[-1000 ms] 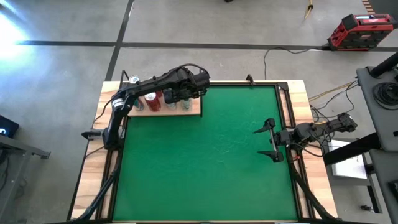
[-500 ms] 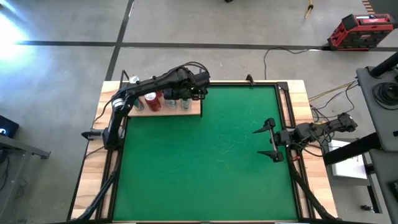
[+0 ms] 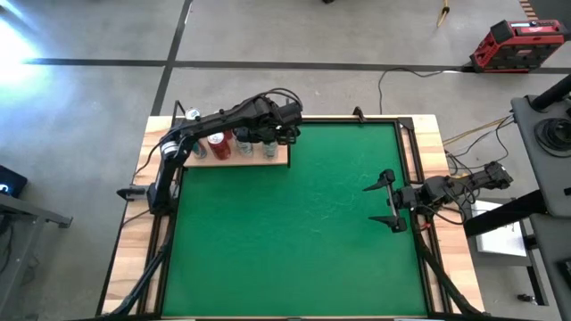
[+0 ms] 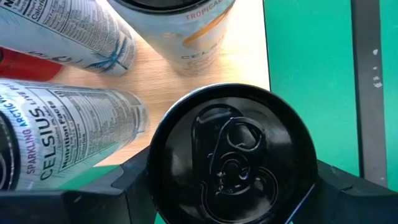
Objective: Place canned beverage on shelf
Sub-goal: Put the white yellow soda can on the shelf aligned with the other white yellow soda can, then return to Home Position
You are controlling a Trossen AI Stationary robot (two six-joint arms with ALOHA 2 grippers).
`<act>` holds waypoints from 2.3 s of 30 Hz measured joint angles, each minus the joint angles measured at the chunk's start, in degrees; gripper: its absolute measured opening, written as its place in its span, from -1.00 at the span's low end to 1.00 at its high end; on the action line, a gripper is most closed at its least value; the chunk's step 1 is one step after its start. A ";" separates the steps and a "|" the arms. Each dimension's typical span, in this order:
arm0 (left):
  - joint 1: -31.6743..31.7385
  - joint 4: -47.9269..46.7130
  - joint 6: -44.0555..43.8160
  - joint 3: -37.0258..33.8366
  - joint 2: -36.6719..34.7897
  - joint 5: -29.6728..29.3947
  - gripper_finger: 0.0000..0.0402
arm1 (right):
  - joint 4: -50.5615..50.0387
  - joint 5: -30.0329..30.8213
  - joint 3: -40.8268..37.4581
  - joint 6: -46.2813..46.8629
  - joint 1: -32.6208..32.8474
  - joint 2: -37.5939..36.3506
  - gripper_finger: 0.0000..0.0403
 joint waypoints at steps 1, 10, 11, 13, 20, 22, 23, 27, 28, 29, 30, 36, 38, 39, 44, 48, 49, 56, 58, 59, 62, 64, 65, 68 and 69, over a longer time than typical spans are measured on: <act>0.00 -0.08 0.00 0.00 0.00 0.00 0.25 | 0.00 -0.02 -0.02 0.02 0.00 0.00 0.96; 0.00 -0.37 -2.36 0.00 0.00 -0.13 0.26 | 0.00 -0.02 -0.02 0.00 0.00 0.00 0.96; 0.00 -0.39 -2.45 0.00 0.00 -0.18 0.27 | 0.00 0.00 -0.02 0.02 -0.02 0.00 0.96; 0.00 -0.57 -2.51 0.04 0.00 -0.26 0.31 | 0.00 -0.01 0.00 0.01 -0.01 0.00 0.96; -0.01 -1.07 -2.61 0.09 0.00 -0.32 0.52 | 0.00 -0.02 -0.02 0.00 0.00 0.00 0.96; -0.11 -1.56 -2.73 0.30 -0.03 -0.19 0.58 | 0.00 -0.02 -0.02 0.01 -0.02 0.00 0.96; -0.22 -1.89 -2.73 0.64 -0.04 -0.08 0.61 | 0.00 -0.01 -0.01 0.02 0.00 0.00 0.96; -1.06 -4.56 -2.78 3.77 -0.25 0.07 0.72 | 0.00 -0.01 0.00 0.01 -0.01 0.00 0.96; -1.34 -5.46 -2.93 4.77 -0.26 0.09 0.73 | 0.00 -0.02 -0.02 0.02 0.00 0.00 0.96; -1.68 -6.53 -3.21 5.83 -0.26 0.09 0.75 | 0.00 0.00 0.00 0.02 0.00 0.00 0.96; -2.08 -8.02 -3.52 6.94 -0.26 0.09 0.76 | 0.00 0.00 0.00 0.02 -0.02 0.00 0.96; -6.12 -9.59 -4.14 9.77 -3.01 -2.29 0.77 | 0.00 -0.02 -0.01 0.01 -0.02 0.00 0.96; -8.21 -9.44 -4.02 8.76 -5.23 -4.80 0.77 | 0.00 -0.02 0.00 0.02 0.00 0.00 0.96; -9.31 -9.59 -4.09 7.87 -6.52 -6.00 0.77 | 0.00 0.00 0.00 0.02 0.00 0.00 0.96; -15.45 -9.49 -6.47 0.39 -14.95 -12.83 0.77 | 0.00 -0.02 -0.01 0.02 -0.02 0.00 0.96; -20.78 -9.28 -10.86 -10.59 -24.00 -18.82 0.77 | 0.02 0.00 0.00 0.00 -0.02 0.00 0.96; -22.15 -8.88 -12.20 -13.82 -26.27 -20.65 0.77 | 0.02 0.00 -0.01 0.02 0.00 0.00 0.96; -31.30 6.70 -11.58 -38.10 -41.39 -30.98 0.77 | 0.02 -0.02 0.00 0.00 -0.02 0.00 0.96; -33.02 14.46 -7.91 -46.10 -45.29 -33.07 0.77 | 0.02 -0.02 0.00 0.00 -0.02 0.00 0.96; -33.63 18.88 -5.57 -49.98 -47.05 -33.48 0.77 | 0.02 0.00 -0.02 0.00 0.00 0.00 0.96; -34.33 34.47 1.16 -61.77 -52.27 -34.25 0.77 | 0.02 -0.01 0.00 0.02 -0.02 0.00 0.96; -34.20 46.74 5.14 -69.38 -55.09 -34.36 0.77 | 0.01 -0.01 -0.01 0.01 -0.01 0.00 0.96; -34.03 53.26 8.30 -72.81 -56.16 -34.42 0.77 | 0.02 -0.02 0.00 0.02 -0.02 0.00 0.96; -33.66 75.12 19.08 -82.70 -57.81 -34.16 0.77 | 0.02 0.00 0.00 0.00 -0.02 0.00 0.96; -33.56 81.88 22.48 -85.73 -57.77 -33.77 0.77 | 0.01 -0.02 0.00 0.01 -0.01 0.00 0.96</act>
